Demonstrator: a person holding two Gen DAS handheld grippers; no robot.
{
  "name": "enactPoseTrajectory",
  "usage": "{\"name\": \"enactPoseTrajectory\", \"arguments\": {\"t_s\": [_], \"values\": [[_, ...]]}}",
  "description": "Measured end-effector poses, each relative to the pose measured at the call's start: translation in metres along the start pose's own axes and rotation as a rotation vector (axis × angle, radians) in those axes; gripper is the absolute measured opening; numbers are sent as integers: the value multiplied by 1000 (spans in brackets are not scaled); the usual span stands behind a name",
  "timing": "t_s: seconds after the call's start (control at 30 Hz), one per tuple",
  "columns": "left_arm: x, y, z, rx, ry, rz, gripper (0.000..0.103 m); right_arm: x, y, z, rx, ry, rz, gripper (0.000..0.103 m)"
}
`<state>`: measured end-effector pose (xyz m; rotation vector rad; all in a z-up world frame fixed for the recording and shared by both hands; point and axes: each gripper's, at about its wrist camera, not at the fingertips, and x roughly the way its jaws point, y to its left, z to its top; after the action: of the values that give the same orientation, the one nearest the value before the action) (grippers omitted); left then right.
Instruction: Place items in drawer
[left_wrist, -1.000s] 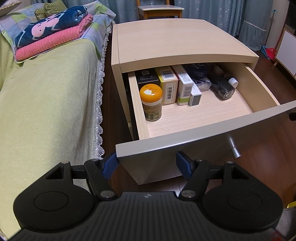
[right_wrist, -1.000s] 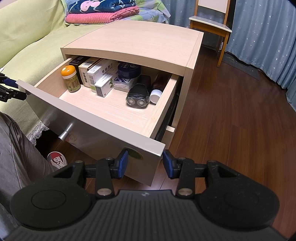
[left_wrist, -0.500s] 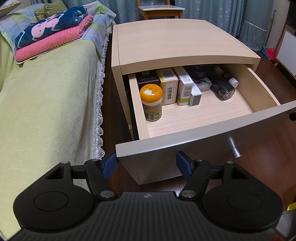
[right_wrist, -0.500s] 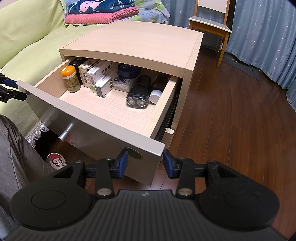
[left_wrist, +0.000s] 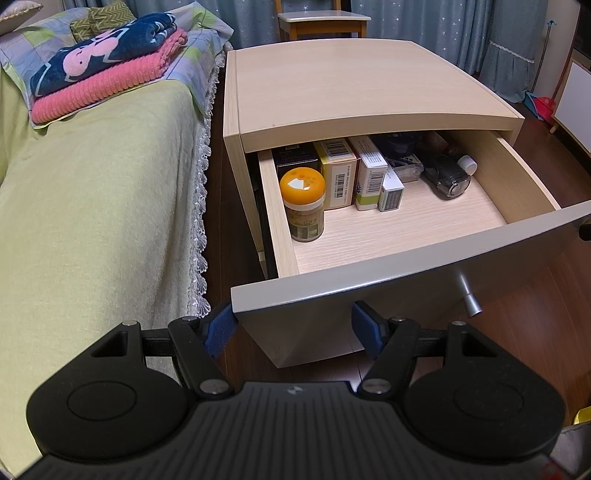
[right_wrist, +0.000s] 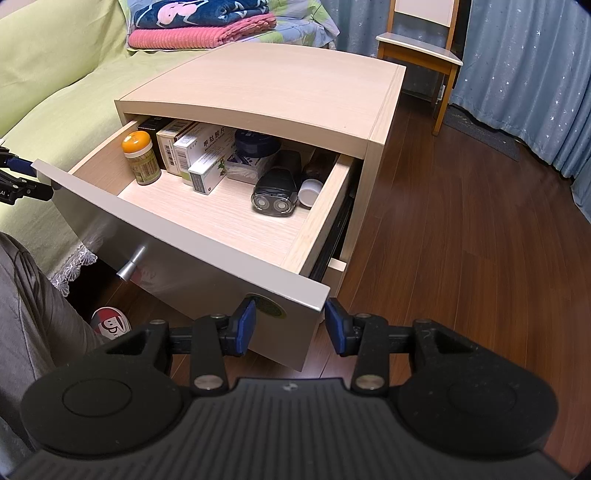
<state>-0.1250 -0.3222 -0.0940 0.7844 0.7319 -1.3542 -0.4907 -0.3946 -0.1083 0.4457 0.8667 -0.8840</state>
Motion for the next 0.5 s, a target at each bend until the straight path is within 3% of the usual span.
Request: {"name": "enactPoseTrajectory", "arguments": {"t_s": [0.5], "values": [[0,1,-1,2,-5,0,69,1,-2,0,0,-4,-1,38]]}}
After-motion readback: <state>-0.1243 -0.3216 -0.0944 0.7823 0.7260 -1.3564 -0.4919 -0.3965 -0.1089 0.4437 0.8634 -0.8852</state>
